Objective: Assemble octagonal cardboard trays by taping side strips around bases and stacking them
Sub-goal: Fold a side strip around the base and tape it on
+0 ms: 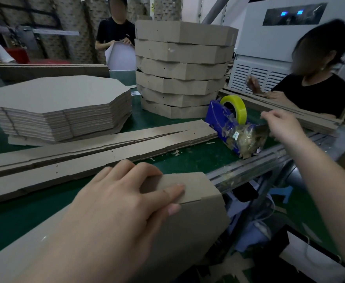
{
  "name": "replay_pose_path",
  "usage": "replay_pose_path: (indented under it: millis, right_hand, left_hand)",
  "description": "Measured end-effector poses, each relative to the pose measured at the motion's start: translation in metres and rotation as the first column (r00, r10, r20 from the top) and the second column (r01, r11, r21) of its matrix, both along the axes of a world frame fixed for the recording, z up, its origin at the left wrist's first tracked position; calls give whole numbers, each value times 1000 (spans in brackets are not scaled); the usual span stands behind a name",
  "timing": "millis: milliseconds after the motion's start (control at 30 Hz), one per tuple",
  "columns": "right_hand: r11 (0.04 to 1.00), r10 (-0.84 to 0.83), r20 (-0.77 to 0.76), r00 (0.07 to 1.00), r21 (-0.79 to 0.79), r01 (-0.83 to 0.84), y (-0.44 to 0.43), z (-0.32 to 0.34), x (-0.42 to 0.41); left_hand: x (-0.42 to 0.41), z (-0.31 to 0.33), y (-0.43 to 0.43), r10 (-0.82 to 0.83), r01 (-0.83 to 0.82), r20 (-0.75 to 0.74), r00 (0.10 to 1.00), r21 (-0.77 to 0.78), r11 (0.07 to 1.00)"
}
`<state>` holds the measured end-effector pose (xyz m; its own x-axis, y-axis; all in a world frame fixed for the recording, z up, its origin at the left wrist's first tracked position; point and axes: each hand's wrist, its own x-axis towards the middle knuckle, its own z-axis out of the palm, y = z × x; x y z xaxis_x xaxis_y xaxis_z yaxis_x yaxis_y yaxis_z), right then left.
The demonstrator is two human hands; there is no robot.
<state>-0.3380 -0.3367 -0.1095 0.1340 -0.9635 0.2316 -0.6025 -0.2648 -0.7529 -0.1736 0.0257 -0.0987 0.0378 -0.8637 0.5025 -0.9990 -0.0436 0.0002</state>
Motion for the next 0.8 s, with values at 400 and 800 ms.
replay_pose_path:
  millis: [400,800]
  right_hand:
    - [800,60,152,987,584,-139,-43,17,4]
    - [807,95,53,994,581,-108,-34,47,8]
  left_hand:
    - [1,-1,-3,10,-10,-6,1000,1,1000]
    - [1,-2,-4,23,-23,-20,1000,-6,1000]
